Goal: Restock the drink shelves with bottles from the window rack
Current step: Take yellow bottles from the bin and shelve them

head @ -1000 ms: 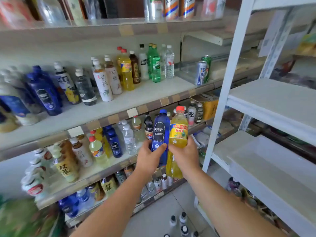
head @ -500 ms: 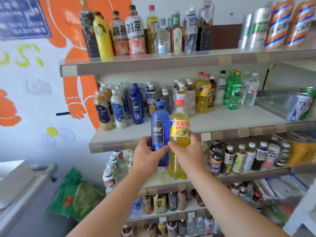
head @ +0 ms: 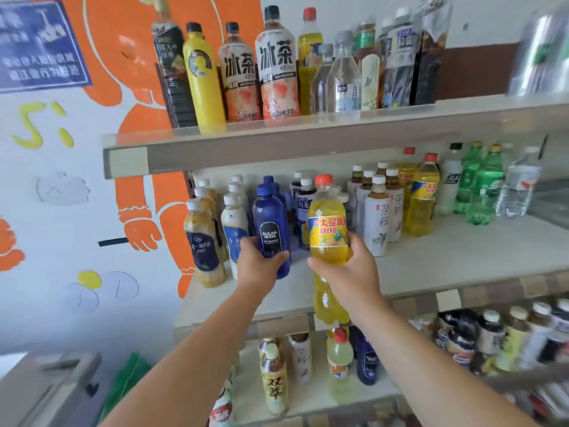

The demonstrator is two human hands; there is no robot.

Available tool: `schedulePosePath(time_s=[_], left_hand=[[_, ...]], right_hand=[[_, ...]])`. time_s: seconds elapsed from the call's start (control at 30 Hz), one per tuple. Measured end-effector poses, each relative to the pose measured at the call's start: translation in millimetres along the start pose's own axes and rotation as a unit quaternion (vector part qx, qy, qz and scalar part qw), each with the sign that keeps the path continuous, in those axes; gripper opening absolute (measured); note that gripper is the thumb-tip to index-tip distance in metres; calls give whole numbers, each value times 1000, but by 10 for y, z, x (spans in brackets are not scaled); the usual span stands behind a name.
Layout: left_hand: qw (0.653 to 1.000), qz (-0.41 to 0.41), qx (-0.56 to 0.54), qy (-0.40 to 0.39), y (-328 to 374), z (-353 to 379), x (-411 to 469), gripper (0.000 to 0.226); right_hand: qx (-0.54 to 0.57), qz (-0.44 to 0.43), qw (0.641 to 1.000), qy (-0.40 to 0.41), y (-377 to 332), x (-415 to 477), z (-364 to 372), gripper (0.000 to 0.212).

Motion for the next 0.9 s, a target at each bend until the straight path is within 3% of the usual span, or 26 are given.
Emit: schedulePosePath(time_s=[0.17, 0.63, 0.9], left_hand=[[1000, 10, 15, 3, -171, 117, 224, 55], [1000, -4, -2, -5, -372, 338, 240, 57], [1000, -8, 0, -15, -357, 361, 250, 67]], right_hand=[[-4, -8, 1000, -5, 95, 147, 48, 42], [-19, 12, 1000, 18, 343, 269, -13, 63], [-25, 23, 999, 22, 368, 261, -157, 59]])
Point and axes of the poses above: each hand's wrist, its own x-axis towards the middle knuckle, its own z-axis out of the palm, y = z × x, the point moved 8 cm from there along x, towards the middle knuckle, and after that the axes turned 13 degrees about -y, right-handed, at the moved point
